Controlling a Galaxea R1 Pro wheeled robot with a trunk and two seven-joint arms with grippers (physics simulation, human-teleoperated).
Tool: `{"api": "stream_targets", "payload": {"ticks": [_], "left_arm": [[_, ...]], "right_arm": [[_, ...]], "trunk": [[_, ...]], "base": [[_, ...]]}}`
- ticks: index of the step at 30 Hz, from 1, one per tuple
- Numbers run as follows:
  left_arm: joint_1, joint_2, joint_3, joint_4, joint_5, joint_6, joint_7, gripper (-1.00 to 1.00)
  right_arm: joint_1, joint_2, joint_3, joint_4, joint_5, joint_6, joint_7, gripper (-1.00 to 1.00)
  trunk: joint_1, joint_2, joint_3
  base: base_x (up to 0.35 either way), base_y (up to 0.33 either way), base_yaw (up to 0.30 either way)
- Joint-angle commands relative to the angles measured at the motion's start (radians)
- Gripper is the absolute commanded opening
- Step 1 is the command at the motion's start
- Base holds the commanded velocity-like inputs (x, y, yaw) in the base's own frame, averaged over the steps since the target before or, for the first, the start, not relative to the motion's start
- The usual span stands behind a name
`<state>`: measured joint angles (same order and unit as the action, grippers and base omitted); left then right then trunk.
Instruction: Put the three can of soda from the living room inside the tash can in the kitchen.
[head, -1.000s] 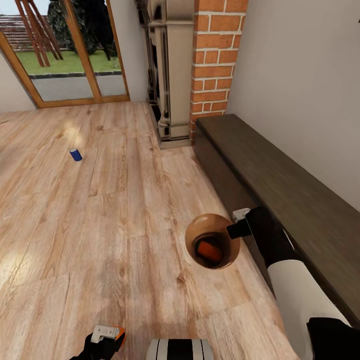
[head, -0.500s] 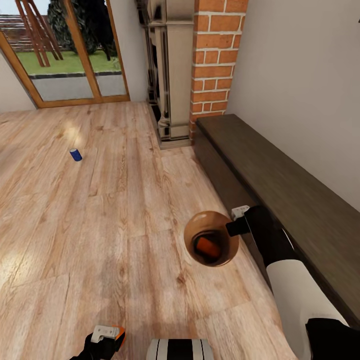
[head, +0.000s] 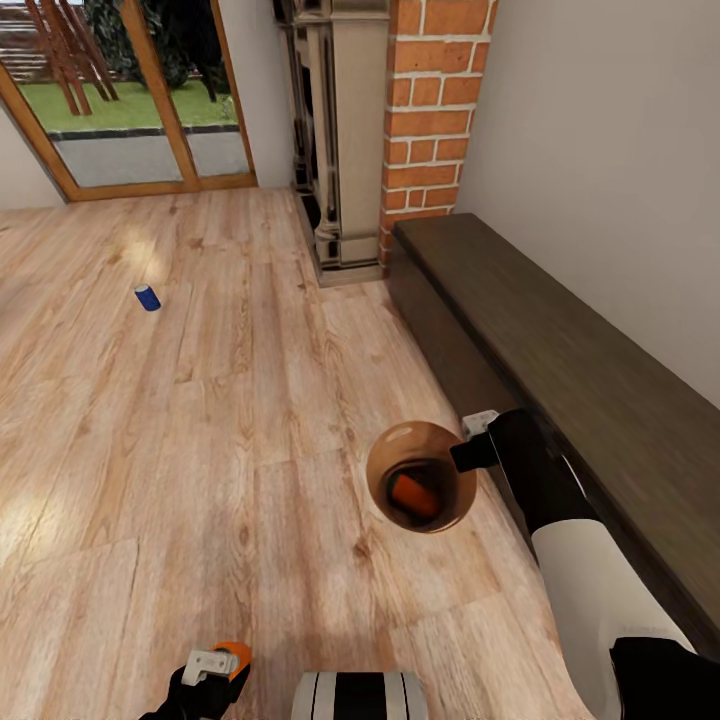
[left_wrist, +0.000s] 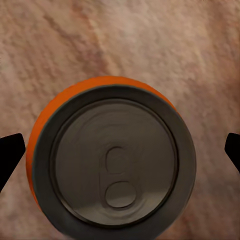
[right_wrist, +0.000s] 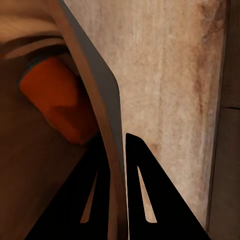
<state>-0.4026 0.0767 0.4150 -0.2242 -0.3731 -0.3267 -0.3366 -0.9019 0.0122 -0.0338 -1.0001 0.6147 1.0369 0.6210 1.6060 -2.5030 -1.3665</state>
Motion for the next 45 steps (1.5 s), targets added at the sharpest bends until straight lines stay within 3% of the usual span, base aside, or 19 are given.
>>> {"api": "stream_targets", "payload": {"ticks": [1,5,6,19,32,40,45], "left_arm": [[0.000,0.000,0.000,0.000,0.000,0.000,0.000,1.00],[0.000,0.000,0.001,0.000,0.000,0.000,0.001,1.00],[0.001,0.001,0.001,0.000,0.000,0.000,0.000,-1.00],[0.000,0.000,0.001,0.000,0.000,0.000,0.002,-1.00],[0.000,0.000,0.001,0.000,-0.001,0.001,0.001,-1.00],[0.000,0.000,0.001,0.000,-0.001,0.001,0.001,-1.00],[0.000,0.001,0.001,0.000,-0.001,0.001,0.001,-1.00]], "right_arm": [[0.000,0.000,0.000,0.000,-0.018,0.005,0.003,-1.00],[0.000,0.000,0.000,0.000,-0.018,0.005,0.003,-1.00],[0.000,-0.001,0.000,0.000,-0.018,0.005,0.002,-1.00],[0.000,0.000,0.000,0.000,-0.018,0.005,0.002,-1.00],[0.000,0.001,0.001,0.000,-0.018,0.003,0.002,-1.00],[0.000,0.003,0.002,0.000,-0.020,0.003,-0.026,-1.00],[0.000,0.017,0.002,0.001,-0.021,0.003,-0.035,-1.00]], "trunk": [[0.000,0.000,0.000],[0.000,0.000,0.000],[0.000,0.000,0.000],[0.000,0.000,0.000],[-0.006,0.003,0.050],[-0.037,0.059,0.075],[-0.056,0.094,0.091]], "base": [[0.000,0.000,0.000],[0.000,0.000,0.000],[0.000,0.000,0.000],[0.000,0.000,0.000],[0.000,0.000,0.000],[0.000,0.000,0.000],[0.000,0.000,0.000]]}}
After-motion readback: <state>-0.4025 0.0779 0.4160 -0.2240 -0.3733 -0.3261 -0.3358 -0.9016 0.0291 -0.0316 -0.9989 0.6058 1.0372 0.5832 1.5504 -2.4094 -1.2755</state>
